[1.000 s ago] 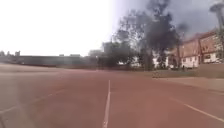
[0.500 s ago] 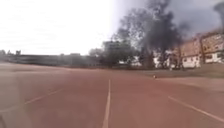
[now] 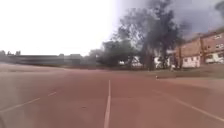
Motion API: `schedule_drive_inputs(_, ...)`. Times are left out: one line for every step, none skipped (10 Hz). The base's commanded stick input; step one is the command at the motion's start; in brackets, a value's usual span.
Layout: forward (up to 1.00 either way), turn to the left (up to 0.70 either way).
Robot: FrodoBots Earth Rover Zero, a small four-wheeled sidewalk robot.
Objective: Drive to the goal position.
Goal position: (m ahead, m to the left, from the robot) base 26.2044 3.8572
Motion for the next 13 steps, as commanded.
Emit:
schedule_drive_inputs(0.70,0.00)
schedule_drive_inputs(0.70,0.00)
schedule_drive_inputs(0.70,0.00)
schedule_drive_inputs(0.70,0.00)
schedule_drive_inputs(0.70,0.00)
schedule_drive_inputs(0.70,0.00)
schedule_drive_inputs(0.70,0.00)
schedule_drive_inputs(0.70,0.00)
schedule_drive_inputs(0.70,0.00)
schedule_drive_inputs(0.70,0.00)
schedule_drive_inputs(0.70,0.00)
schedule_drive_inputs(0.70,0.00)
schedule_drive_inputs(0.70,0.00)
